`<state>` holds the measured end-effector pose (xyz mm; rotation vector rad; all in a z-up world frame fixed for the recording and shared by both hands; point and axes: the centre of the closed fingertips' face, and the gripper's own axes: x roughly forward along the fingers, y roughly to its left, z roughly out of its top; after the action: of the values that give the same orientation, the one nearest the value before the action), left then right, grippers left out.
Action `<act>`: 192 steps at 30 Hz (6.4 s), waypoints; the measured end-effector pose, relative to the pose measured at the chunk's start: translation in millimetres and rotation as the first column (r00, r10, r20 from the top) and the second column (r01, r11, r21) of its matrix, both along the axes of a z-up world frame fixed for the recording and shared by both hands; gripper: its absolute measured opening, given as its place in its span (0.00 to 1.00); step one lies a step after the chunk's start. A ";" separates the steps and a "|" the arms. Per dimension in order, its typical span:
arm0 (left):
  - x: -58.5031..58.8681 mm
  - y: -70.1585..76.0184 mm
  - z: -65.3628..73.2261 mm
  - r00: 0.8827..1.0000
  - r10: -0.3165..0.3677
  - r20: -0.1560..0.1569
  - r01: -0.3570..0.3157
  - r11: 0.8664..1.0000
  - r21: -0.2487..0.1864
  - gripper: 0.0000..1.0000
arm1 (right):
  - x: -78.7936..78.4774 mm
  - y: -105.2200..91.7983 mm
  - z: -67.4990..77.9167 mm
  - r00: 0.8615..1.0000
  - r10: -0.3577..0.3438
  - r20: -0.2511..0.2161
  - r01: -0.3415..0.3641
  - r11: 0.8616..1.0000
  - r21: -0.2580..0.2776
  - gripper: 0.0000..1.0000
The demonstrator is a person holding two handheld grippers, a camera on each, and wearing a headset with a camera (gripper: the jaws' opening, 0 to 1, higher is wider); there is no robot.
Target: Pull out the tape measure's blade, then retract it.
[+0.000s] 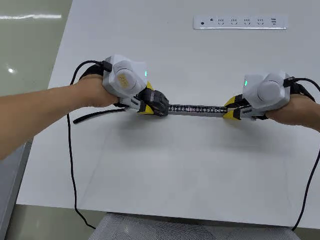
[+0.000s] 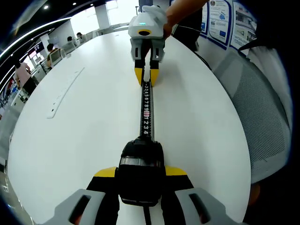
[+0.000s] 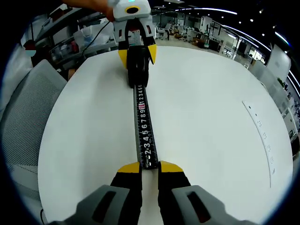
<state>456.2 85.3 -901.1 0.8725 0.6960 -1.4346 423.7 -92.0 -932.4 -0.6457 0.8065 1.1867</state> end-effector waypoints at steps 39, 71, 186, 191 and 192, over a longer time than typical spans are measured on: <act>-1.9 1.4 -0.7 1.000 -0.019 0.003 0.019 1.000 0.014 0.31 | -6.9 -53.0 -6.2 0.999 -0.036 -0.018 0.036 0.999 -0.028 0.10; -1.1 1.4 -1.1 1.000 -0.016 0.007 0.016 1.000 0.015 0.32 | -11.7 -61.3 -2.6 1.000 -0.030 -0.009 0.029 0.997 -0.073 0.12; -32.5 45.9 49.1 0.606 0.788 -0.112 -0.786 0.571 -0.239 0.83 | -47.5 -44.7 65.7 0.721 -0.691 -0.049 0.687 0.704 0.181 0.56; -40.9 46.7 48.4 0.564 0.815 -0.131 -0.815 0.526 -0.242 0.88 | -52.5 -43.1 71.5 0.698 -0.714 -0.056 0.709 0.677 0.198 0.60; -42.6 46.4 48.3 0.562 0.817 -0.132 -0.817 0.523 -0.242 0.88 | -53.8 -42.7 72.3 0.695 -0.717 -0.058 0.712 0.673 0.200 0.60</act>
<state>413.5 131.7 -852.8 0.2140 0.7391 -0.6208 369.9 -134.7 -860.1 -0.1194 0.7917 0.5123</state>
